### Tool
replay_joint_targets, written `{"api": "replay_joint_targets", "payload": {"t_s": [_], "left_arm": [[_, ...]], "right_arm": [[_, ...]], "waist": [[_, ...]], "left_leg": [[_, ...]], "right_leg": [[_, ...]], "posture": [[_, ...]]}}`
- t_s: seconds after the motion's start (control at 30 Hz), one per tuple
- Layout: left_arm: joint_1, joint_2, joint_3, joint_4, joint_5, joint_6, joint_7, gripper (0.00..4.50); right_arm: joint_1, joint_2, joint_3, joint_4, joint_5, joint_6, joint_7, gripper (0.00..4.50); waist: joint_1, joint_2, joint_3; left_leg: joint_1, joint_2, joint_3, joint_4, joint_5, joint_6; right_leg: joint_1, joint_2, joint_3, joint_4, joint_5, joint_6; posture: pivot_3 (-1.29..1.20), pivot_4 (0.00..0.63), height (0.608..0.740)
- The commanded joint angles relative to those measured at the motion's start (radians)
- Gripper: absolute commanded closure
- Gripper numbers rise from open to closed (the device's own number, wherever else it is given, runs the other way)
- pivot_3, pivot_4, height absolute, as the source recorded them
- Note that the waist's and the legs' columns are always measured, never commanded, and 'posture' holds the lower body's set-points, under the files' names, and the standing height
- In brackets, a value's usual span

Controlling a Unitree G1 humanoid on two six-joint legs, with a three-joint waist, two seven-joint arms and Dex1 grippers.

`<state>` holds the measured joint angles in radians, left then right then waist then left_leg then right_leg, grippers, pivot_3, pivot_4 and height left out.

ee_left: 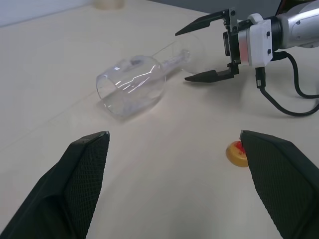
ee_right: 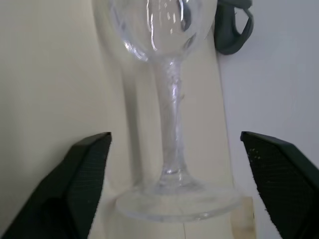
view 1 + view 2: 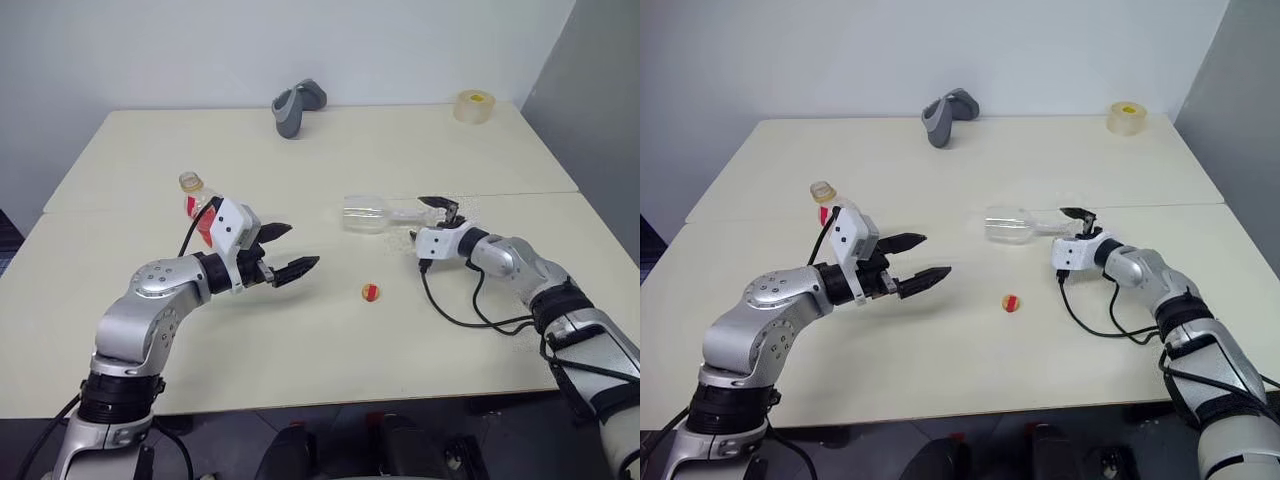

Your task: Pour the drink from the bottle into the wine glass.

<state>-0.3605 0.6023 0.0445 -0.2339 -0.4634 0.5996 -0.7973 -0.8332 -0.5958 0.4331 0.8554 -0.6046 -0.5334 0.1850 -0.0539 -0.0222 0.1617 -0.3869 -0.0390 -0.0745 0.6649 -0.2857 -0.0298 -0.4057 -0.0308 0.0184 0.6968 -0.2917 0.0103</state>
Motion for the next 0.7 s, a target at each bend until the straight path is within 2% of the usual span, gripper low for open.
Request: {"api": "replay_joint_targets", "payload": {"t_s": [0.03, 0.13, 0.3, 0.7], "left_arm": [[-0.031, -0.007, -0.001, 0.005, 0.005, -0.032, -0.004, 0.00], [-0.048, -0.015, -0.007, 0.028, 0.013, -0.041, -0.008, 0.00], [-0.066, -0.019, -0.017, 0.049, 0.017, -0.057, -0.015, 0.00], [-0.035, -0.009, 0.005, 0.001, 0.002, -0.039, 0.011, 0.00]], "right_arm": [[-0.006, 0.006, -0.009, -0.179, -0.039, 0.142, 0.067, 0.03], [-0.029, 0.052, 0.003, -0.234, -0.063, 0.236, 0.115, 0.03], [-0.127, 0.146, 0.052, -0.126, -0.124, 0.314, 0.111, 0.03], [-0.263, 0.182, 0.120, 0.202, -0.164, 0.325, 0.088, 0.03]], "waist": [[-0.001, 0.000, 0.000], [-0.001, 0.000, 0.000], [-0.002, 0.000, 0.000], [0.004, 0.000, 0.000]], "left_leg": [[0.000, 0.000, 0.000, 0.000, 0.000, 0.000], [0.000, 0.000, -0.001, 0.000, 0.000, 0.000], [0.000, 0.000, -0.001, 0.000, 0.000, 0.000], [0.001, -0.001, -0.001, 0.001, 0.000, 0.000]], "right_leg": [[0.000, 0.000, 0.000, 0.000, 0.000, 0.000], [0.000, 0.000, -0.001, 0.000, 0.000, 0.000], [0.000, 0.000, -0.001, 0.000, 0.000, 0.000], [0.000, -0.001, -0.001, 0.000, 0.000, 0.000]], "posture": [[0.00, 0.150, 0.740], [0.00, 0.150, 0.740], [0.00, 0.150, 0.740], [0.00, 0.150, 0.740]]}}
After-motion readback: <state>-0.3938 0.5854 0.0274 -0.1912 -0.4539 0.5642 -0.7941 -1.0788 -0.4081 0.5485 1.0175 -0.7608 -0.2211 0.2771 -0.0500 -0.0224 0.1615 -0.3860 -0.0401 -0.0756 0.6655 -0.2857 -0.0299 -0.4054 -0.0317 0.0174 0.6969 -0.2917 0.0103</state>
